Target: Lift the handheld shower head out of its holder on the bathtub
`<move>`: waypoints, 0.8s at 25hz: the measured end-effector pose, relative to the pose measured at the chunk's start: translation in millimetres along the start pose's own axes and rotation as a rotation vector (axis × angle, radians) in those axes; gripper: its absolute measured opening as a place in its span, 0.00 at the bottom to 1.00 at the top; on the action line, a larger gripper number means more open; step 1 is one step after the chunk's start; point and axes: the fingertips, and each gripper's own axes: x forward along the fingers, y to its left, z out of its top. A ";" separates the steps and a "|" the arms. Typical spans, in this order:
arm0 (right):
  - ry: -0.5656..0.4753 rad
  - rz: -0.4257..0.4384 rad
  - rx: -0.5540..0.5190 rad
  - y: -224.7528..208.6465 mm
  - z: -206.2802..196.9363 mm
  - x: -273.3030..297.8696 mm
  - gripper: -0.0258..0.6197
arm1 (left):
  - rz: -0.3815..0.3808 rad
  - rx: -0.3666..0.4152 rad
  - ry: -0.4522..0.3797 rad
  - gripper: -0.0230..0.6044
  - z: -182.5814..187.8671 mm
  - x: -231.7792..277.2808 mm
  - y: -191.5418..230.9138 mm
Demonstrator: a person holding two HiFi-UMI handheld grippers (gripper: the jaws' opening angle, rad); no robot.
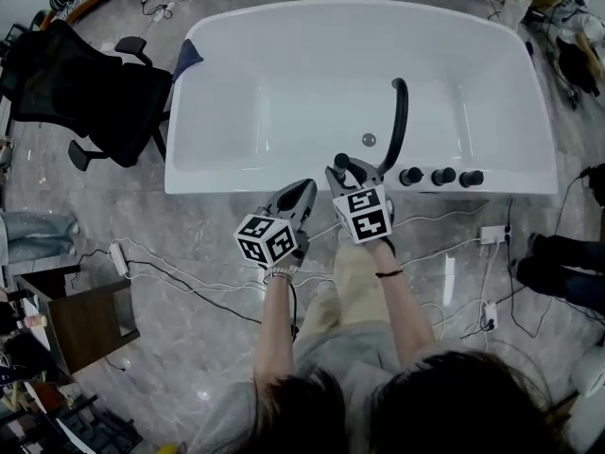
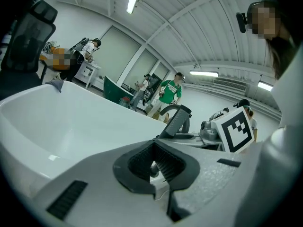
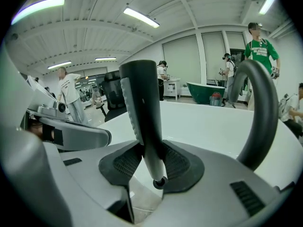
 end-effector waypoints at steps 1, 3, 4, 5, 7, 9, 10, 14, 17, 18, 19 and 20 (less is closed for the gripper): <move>-0.004 -0.001 -0.002 1.2 4.5 -2.7 0.25 | -0.003 0.006 -0.001 0.04 2.9 -2.0 -2.0; -0.016 -0.001 -0.007 4.9 14.0 -8.3 0.25 | -0.010 0.020 -0.007 0.04 9.8 -7.1 -5.9; -0.023 0.000 -0.010 6.9 18.9 -11.3 0.25 | -0.012 0.026 -0.012 0.04 14.0 -9.7 -7.7; -0.029 0.002 -0.012 8.7 23.6 -14.5 0.25 | -0.014 0.032 -0.018 0.04 18.5 -12.1 -9.4; -0.042 0.006 -0.013 11.0 32.4 -20.9 0.25 | -0.017 0.044 -0.032 0.04 27.9 -16.1 -13.1; -0.059 0.007 -0.010 11.7 40.3 -27.6 0.25 | -0.019 0.058 -0.047 0.04 36.7 -19.7 -17.6; -0.067 0.008 -0.008 11.9 44.1 -30.9 0.25 | -0.020 0.065 -0.055 0.04 41.0 -21.3 -20.1; -0.095 0.007 -0.010 17.3 61.2 -43.9 0.25 | -0.025 0.087 -0.079 0.04 56.3 -31.1 -28.9; -0.123 0.012 -0.018 22.5 74.2 -54.9 0.25 | -0.027 0.105 -0.096 0.04 65.3 -39.9 -37.0; -0.134 0.014 -0.020 23.5 78.1 -58.6 0.25 | -0.028 0.112 -0.102 0.04 67.5 -42.2 -40.0; -0.144 0.014 -0.022 24.5 81.5 -62.5 0.25 | -0.028 0.118 -0.108 0.04 69.3 -44.8 -42.9; -0.154 0.014 -0.024 25.9 84.4 -66.4 0.25 | -0.029 0.124 -0.115 0.04 71.0 -47.8 -45.8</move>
